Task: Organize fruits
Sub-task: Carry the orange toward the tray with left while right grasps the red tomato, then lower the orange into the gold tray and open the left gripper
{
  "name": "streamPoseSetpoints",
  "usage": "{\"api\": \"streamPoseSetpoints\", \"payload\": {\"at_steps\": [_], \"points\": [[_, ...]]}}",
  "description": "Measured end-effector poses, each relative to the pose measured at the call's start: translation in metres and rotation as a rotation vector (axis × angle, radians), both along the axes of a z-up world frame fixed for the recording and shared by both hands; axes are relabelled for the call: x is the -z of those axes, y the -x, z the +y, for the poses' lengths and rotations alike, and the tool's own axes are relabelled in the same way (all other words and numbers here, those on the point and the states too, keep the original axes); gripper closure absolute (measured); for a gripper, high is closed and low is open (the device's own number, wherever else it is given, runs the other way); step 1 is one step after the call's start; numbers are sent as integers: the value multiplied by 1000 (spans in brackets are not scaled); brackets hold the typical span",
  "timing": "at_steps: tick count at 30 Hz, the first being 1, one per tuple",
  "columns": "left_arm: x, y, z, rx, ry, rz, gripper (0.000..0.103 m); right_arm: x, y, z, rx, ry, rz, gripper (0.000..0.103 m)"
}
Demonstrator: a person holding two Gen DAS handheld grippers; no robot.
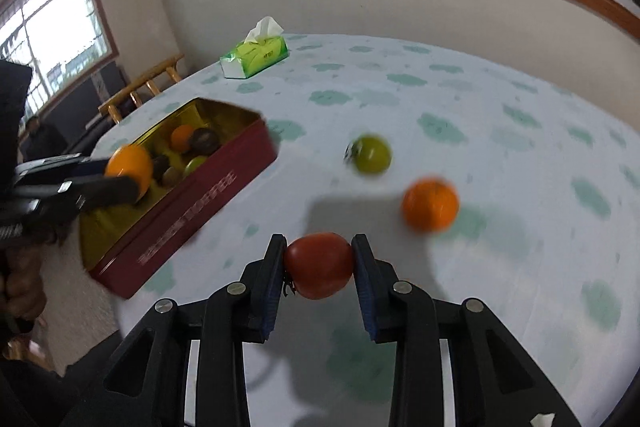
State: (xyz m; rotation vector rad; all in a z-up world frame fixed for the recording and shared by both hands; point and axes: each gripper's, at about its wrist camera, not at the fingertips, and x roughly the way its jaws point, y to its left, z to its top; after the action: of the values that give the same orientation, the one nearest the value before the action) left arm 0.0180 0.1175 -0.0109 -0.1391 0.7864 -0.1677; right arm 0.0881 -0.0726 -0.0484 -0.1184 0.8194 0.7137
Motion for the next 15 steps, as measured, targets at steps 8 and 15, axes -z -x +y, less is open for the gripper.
{"api": "streamPoseSetpoints", "payload": {"at_steps": [8, 15], "points": [[-3, 13, 5, -22, -57, -36, 61, 17, 15, -13, 89, -41, 51, 72], [-2, 19, 13, -46, -106, -55, 61, 27, 15, -14, 117, -27, 57, 72]]}}
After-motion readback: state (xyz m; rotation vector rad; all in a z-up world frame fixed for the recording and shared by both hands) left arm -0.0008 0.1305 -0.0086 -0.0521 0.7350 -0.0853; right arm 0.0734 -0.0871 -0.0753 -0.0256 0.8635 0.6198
